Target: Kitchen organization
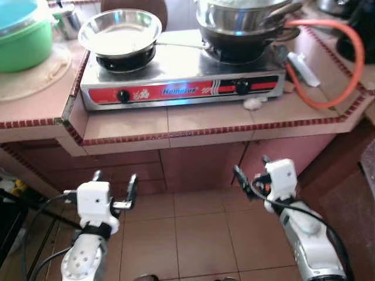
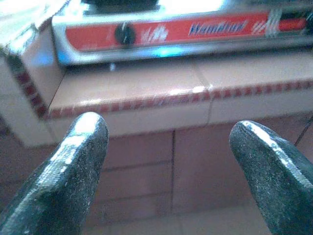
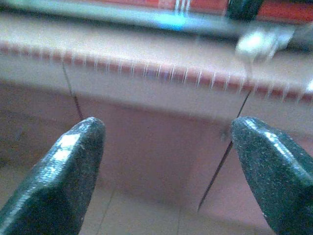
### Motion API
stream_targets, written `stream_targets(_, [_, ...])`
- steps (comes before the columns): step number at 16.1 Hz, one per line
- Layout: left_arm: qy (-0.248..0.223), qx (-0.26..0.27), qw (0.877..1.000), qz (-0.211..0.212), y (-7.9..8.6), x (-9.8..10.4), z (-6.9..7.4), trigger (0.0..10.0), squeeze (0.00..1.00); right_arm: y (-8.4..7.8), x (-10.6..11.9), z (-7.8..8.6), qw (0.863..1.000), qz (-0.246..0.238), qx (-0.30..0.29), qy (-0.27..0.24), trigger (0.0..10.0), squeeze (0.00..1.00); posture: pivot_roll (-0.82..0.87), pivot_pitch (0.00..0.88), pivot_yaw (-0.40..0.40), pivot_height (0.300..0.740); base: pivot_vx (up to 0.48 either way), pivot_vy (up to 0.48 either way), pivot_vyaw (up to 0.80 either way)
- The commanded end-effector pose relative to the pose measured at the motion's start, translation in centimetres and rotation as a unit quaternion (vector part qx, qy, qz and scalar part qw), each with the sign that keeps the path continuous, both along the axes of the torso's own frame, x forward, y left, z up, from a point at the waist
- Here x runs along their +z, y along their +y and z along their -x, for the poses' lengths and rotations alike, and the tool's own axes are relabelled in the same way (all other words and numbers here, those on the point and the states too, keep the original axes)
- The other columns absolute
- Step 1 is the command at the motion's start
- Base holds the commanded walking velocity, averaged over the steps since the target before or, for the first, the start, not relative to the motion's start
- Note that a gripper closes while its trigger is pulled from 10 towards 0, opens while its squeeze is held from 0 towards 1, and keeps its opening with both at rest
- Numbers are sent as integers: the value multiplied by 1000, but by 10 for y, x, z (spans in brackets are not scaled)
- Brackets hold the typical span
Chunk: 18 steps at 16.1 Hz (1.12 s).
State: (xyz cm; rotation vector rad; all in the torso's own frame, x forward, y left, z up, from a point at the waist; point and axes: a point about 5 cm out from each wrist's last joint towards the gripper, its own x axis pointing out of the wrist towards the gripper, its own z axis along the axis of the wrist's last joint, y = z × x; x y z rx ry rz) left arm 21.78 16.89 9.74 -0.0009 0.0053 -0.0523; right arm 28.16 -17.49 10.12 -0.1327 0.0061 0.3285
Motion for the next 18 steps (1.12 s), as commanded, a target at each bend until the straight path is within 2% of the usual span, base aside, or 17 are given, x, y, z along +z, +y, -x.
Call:
stream_targets(1, [10,4,1000,1,-2,5,5,10000,0,5,16,4,1000,-8,-2,-25,10000,0,-96,133,46,740,0,0,0])
stream_targets(2, [10,9,1000,-1,-3,8,10,10000,0,5,26,7,999,-12,-21,-36,10000,0,-98,133,46,740,0,0,0])
stream_targets(3, [6,14,1000,-4,-1,9,12,10000,0,2,27,9,999,-9,-32,-38,10000,0,-101,136,42,740,0,0,0])
stream_targets(4, [-2,38,999,-20,7,11,18,10000,0,-5,24,14,998,-12,-61,-27,10000,0,-102,139,42,740,0,0,0])
stream_targets(6, [6,38,999,-14,9,12,25,10000,0,-13,16,17,996,-24,-87,6,10000,0,-96,145,38,740,0,0,0])
stream_targets(7, [11,31,999,-18,6,12,25,10000,0,-11,16,16,996,-26,-82,12,10000,0,-93,149,36,740,0,0,0])
stream_targets(9, [13,7,999,-28,2,15,24,10000,0,-5,18,13,998,0,-70,10,10000,0,-85,153,35,740,0,0,0])
stream_targets(11, [10,8,999,-34,4,17,23,10000,0,-3,16,8,995,-17,-96,24,10000,0,-78,157,34,740,0,0,0])
stream_targets(13, [14,16,999,-28,5,16,23,10000,0,3,16,9,995,-20,-88,32,10000,0,-72,165,36,740,0,0,0])
stream_targets(18, [17,22,999,-20,1,11,17,10000,0,4,15,6,992,-38,-120,29,10000,0,-79,172,42,740,0,0,0])
